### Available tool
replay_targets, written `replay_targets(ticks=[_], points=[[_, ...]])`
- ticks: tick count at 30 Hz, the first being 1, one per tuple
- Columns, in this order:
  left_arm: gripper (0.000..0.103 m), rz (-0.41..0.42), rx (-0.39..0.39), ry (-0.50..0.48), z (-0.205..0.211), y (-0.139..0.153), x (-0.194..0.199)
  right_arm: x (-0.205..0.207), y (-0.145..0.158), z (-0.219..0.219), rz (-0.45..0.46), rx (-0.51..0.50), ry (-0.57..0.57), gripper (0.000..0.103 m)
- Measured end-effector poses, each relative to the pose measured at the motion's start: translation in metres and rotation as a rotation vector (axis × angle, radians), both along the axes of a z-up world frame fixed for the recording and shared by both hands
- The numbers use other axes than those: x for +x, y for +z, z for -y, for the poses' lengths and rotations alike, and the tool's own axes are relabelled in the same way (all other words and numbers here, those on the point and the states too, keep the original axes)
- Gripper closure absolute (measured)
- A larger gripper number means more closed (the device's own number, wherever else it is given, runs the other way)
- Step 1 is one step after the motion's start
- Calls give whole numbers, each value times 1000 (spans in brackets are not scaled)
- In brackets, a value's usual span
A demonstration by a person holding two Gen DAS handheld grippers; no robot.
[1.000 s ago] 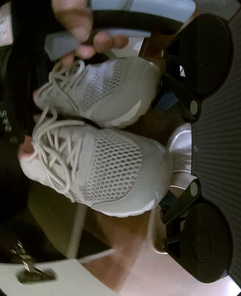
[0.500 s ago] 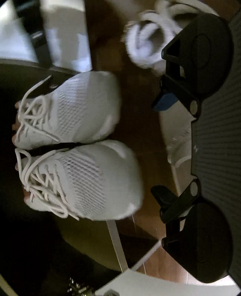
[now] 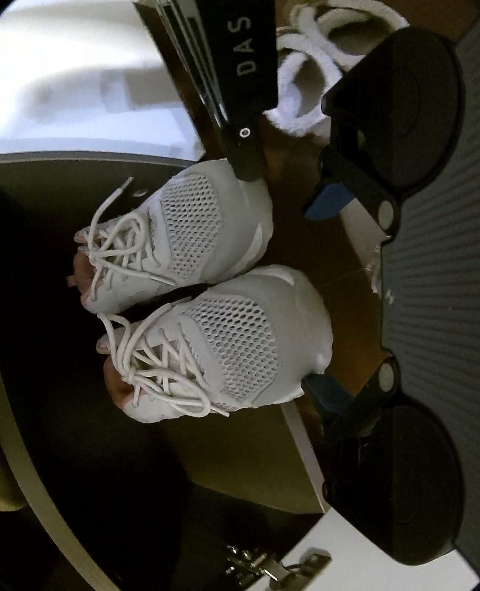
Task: Organize scattered shoes
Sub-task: 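Set the sneakers on the shelf below the slippers and open the right gripper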
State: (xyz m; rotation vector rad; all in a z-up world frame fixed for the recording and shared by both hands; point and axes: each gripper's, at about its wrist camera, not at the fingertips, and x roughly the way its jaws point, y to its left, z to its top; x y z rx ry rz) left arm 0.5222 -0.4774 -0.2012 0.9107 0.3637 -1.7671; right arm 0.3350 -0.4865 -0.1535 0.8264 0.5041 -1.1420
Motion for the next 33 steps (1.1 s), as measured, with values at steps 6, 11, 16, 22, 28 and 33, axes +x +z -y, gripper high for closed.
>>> replay_targets(ticks=[6,11,16,22,28,33], points=[[11,-8,-23,34,14,-20,-2,-10,3,18,-50,-38,-52,96],[11,-24,-37,76,37,-32,-8,-8,3,18,-69,-70,-88,94],[12,14,-34,46,18,-34,-4,-3,7,4,-73,-111,-93,94],[12,-1,-11,-75,-24,-33,-1,30,-14,-11,-73,-62,-31,94],[11,4,-8,-114,-16,-34,-20,32,-23,1,-82,-47,-85,93],[11,-5,-1,-83,-11,-34,-21,32,-27,6,-92,-57,-92,92]])
